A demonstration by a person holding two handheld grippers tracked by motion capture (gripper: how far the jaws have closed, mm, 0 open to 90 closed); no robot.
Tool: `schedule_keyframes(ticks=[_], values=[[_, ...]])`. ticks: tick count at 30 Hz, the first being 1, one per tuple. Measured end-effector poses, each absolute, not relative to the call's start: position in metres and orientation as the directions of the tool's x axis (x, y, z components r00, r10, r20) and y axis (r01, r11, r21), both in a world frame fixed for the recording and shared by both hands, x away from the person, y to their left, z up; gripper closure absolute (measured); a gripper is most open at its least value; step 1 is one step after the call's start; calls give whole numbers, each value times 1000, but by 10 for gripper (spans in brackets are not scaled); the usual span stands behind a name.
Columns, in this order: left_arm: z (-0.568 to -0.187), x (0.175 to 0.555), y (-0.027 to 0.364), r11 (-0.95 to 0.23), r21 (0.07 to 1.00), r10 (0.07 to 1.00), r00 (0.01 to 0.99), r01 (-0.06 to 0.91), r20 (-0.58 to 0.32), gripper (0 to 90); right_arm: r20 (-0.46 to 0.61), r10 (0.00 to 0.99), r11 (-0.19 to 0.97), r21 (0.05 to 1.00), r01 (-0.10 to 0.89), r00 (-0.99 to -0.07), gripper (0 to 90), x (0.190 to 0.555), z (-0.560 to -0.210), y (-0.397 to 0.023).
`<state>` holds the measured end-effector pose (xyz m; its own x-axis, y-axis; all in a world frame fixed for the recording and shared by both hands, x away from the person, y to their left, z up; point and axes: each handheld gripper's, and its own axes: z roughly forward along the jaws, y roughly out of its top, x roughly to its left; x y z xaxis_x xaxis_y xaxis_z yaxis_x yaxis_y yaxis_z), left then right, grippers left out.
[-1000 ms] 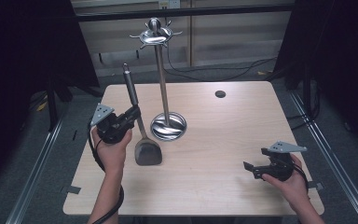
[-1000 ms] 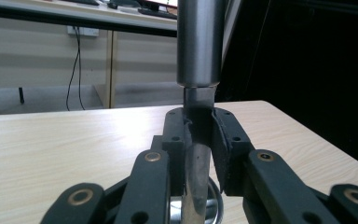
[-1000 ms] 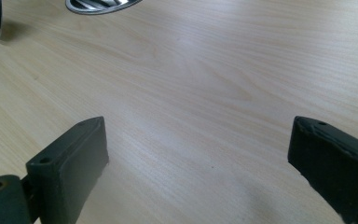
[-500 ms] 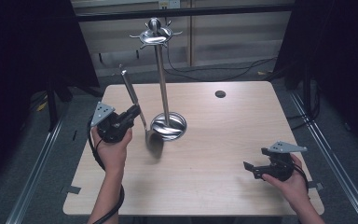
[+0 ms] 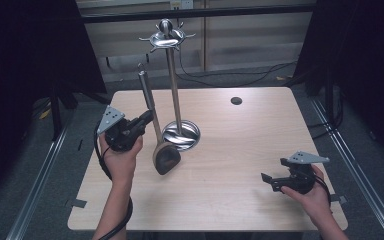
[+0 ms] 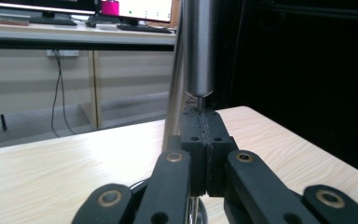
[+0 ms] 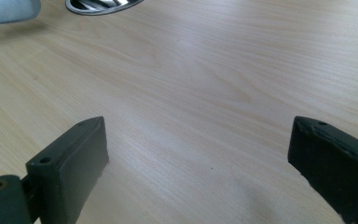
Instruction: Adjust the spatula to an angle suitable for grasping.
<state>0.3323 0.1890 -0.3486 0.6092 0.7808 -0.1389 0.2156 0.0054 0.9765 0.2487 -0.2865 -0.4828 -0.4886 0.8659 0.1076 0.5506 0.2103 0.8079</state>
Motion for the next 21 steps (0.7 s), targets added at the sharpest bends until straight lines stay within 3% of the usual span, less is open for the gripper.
schedule_keyframes(ticks=[21], values=[[-333, 331, 168, -32, 979, 724, 680, 199, -114, 895, 106, 864, 214, 808, 549, -492, 44, 249, -483, -286]])
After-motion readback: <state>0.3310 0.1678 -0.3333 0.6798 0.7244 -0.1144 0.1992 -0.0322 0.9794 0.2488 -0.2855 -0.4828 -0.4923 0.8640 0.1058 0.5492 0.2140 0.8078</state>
